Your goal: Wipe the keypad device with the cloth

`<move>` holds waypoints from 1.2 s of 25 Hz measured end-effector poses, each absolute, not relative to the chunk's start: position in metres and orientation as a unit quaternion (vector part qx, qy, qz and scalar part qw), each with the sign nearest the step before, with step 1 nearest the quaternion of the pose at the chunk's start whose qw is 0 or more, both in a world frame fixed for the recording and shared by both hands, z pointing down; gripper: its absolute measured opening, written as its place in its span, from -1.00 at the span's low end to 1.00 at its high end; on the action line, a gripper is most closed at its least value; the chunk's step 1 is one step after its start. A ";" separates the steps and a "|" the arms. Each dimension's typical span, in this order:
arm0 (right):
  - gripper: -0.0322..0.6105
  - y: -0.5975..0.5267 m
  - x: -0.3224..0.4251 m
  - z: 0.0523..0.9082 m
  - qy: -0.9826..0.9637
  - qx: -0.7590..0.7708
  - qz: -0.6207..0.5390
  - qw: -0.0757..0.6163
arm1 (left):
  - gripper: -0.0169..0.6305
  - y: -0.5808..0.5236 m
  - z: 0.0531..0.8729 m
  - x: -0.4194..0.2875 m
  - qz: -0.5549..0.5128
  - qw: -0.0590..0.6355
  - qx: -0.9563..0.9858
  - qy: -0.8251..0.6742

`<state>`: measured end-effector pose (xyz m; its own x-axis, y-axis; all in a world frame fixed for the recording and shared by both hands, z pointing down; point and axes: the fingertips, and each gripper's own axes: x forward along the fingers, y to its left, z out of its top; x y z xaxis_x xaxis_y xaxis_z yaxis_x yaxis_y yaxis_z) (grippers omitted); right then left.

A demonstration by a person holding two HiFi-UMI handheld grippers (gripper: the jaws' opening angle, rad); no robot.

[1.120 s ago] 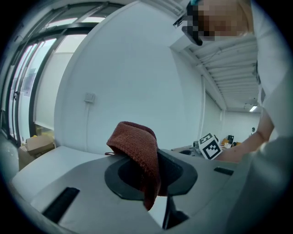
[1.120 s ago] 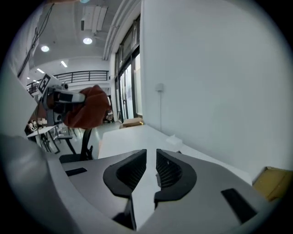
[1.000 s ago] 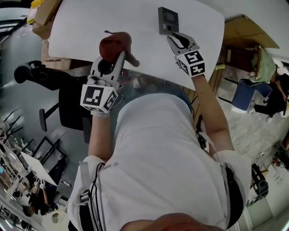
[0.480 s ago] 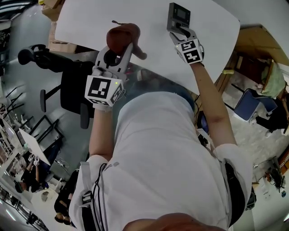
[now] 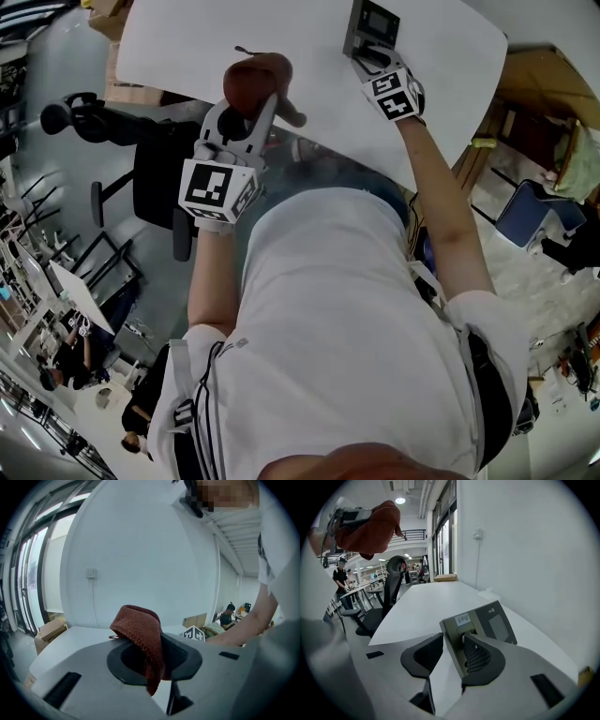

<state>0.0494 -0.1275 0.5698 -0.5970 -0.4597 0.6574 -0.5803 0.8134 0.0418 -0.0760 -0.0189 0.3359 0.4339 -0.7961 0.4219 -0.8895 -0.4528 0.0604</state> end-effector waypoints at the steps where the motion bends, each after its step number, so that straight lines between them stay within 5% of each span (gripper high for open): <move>1: -0.45 -0.125 0.047 0.570 -0.891 0.287 0.089 0.340 | -0.73 -0.019 0.337 -0.075 0.169 0.140 0.836 -0.502; 20: -0.49 -0.056 0.005 0.574 -0.906 0.241 0.128 0.323 | -0.73 -0.018 0.356 -0.067 0.185 0.152 0.849 -0.471; 30: -0.49 -0.059 0.041 0.563 -0.901 0.269 0.158 0.300 | -0.73 -0.031 0.383 -0.060 0.210 0.164 0.860 -0.435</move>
